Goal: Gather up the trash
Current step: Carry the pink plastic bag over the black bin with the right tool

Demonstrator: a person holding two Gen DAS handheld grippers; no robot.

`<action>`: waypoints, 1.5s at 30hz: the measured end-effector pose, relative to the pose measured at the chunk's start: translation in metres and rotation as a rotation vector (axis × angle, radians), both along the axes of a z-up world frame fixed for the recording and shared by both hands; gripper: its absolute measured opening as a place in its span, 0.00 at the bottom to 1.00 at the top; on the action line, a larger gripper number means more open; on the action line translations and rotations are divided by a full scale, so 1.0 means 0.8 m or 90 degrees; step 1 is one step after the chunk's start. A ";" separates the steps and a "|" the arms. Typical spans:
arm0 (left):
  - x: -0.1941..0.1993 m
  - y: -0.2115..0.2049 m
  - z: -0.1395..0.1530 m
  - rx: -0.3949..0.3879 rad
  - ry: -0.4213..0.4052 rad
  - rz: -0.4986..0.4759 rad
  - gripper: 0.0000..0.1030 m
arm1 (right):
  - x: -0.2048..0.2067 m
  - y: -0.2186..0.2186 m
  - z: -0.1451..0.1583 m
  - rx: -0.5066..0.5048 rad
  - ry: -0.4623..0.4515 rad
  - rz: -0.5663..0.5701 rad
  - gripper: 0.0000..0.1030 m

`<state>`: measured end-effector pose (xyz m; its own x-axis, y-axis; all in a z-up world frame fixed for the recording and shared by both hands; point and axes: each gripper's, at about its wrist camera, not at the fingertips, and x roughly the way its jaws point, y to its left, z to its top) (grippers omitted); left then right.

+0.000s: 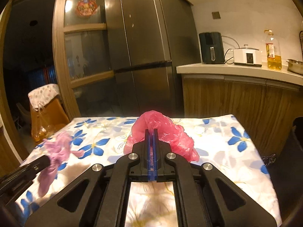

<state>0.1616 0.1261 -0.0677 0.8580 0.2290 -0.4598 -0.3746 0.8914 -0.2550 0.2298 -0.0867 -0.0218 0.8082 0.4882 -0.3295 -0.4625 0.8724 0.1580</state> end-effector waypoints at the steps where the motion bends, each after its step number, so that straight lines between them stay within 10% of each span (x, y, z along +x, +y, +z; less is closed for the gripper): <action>1: -0.001 -0.004 0.001 0.002 -0.001 -0.003 0.04 | -0.005 -0.005 0.002 0.002 -0.002 -0.001 0.03; 45: 0.038 -0.321 0.060 0.084 -0.053 -0.305 0.04 | -0.119 -0.294 0.043 0.019 -0.084 -0.277 0.03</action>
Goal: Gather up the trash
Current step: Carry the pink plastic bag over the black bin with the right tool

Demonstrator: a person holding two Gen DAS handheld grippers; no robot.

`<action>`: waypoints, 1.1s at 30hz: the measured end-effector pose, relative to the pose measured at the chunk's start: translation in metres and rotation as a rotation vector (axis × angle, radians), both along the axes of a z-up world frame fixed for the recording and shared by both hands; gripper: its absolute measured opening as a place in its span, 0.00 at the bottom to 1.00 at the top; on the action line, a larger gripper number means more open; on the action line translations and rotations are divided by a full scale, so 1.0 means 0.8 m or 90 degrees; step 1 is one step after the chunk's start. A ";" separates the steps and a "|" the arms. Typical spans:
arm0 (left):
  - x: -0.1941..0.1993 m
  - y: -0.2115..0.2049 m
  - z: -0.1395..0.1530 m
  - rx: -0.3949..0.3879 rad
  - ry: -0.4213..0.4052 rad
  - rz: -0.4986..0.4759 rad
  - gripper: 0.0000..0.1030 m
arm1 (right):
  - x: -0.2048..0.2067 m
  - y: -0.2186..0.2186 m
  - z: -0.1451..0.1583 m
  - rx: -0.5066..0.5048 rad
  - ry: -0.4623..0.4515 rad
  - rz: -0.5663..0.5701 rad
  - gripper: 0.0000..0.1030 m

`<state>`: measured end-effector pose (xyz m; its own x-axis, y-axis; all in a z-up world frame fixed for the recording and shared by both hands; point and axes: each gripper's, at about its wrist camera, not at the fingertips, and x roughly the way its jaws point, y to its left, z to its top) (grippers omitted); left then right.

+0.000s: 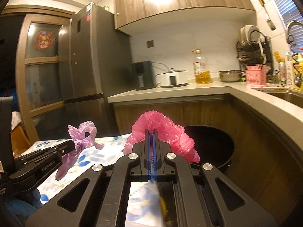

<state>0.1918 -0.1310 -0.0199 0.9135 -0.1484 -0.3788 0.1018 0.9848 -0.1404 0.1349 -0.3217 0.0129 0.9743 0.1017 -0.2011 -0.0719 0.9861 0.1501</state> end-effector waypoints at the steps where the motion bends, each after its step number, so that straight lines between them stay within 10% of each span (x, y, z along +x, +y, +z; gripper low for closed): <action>1: 0.003 -0.012 0.003 0.000 -0.005 -0.014 0.04 | 0.000 -0.007 0.000 -0.001 -0.002 -0.009 0.03; 33: 0.105 -0.165 -0.002 0.009 -0.026 -0.166 0.04 | 0.064 -0.092 -0.005 0.035 -0.001 -0.104 0.03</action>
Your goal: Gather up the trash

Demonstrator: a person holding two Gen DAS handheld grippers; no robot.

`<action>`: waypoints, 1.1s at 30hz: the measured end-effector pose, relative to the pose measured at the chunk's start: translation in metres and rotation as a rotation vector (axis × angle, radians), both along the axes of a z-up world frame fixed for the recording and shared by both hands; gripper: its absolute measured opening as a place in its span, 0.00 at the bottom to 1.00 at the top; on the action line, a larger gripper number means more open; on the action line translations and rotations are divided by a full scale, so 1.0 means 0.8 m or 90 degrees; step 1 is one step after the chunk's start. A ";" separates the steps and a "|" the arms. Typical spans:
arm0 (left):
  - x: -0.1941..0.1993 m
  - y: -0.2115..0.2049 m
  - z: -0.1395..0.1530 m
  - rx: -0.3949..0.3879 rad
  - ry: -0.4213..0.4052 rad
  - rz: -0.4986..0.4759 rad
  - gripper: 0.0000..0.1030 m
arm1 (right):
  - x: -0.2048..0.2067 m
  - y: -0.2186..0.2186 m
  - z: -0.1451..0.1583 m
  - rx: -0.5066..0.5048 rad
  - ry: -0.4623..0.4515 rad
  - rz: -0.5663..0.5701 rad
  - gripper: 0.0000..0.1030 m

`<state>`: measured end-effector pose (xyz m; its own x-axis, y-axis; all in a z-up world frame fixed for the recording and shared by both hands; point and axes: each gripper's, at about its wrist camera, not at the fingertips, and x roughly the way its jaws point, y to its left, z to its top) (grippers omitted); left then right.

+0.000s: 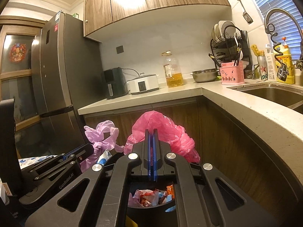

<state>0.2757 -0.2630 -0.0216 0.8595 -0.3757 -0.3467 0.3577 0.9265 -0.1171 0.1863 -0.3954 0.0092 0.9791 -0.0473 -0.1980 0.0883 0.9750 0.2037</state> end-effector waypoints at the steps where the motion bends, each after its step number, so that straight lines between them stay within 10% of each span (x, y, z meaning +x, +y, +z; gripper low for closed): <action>1: 0.002 -0.001 -0.002 0.001 0.001 -0.002 0.04 | 0.002 0.000 -0.001 0.002 0.001 0.002 0.03; 9: 0.012 -0.007 -0.011 0.005 0.004 -0.017 0.04 | 0.018 0.001 -0.005 0.011 0.011 0.015 0.03; 12: 0.017 -0.009 -0.015 0.011 0.009 -0.027 0.09 | 0.022 0.000 -0.006 0.019 0.013 0.014 0.18; 16: 0.022 -0.001 -0.019 0.000 0.012 -0.020 0.50 | 0.021 -0.002 -0.005 0.022 0.008 0.012 0.31; 33: -0.030 0.093 -0.017 0.036 0.027 0.106 0.93 | -0.016 0.034 -0.006 0.013 0.094 0.017 0.84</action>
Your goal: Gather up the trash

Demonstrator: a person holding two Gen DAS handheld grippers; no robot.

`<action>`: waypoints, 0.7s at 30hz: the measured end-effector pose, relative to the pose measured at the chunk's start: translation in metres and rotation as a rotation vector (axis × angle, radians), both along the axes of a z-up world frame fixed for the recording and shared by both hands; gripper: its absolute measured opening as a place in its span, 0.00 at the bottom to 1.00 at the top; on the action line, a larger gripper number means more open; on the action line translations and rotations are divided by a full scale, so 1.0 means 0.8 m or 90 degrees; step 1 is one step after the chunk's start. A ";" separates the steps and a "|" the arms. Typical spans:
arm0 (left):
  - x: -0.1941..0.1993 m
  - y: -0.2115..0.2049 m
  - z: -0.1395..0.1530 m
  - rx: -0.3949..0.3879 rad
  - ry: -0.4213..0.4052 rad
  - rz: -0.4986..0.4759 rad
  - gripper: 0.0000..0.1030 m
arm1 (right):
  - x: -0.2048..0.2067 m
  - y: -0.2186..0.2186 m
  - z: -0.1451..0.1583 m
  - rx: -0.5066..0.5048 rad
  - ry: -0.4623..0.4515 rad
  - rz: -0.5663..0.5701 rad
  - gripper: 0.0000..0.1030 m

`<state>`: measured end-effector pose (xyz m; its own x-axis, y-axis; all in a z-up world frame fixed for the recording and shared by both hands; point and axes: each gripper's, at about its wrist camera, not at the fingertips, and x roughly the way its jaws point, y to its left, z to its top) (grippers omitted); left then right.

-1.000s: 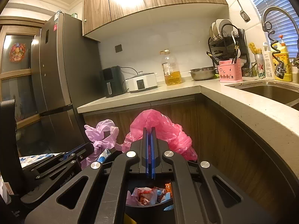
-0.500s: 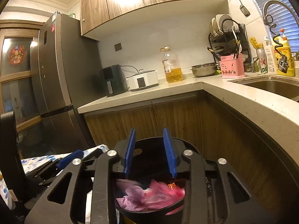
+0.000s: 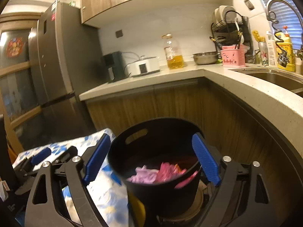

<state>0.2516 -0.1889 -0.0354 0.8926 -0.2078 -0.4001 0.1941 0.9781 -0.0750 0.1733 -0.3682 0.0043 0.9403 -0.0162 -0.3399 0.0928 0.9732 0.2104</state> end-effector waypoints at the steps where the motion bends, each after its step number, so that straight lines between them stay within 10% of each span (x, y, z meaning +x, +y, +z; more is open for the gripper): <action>1: -0.008 0.008 0.002 0.001 -0.001 0.006 0.94 | -0.004 0.005 0.001 -0.007 0.003 0.002 0.84; 21: -0.190 0.120 0.033 0.027 -0.030 0.058 0.94 | -0.153 0.094 0.036 -0.068 0.015 -0.006 0.94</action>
<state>0.0995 -0.0932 -0.0090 0.9254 -0.1087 -0.3631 0.1064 0.9940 -0.0265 0.0509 -0.2928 0.0333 0.9319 -0.0627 -0.3572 0.1062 0.9890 0.1032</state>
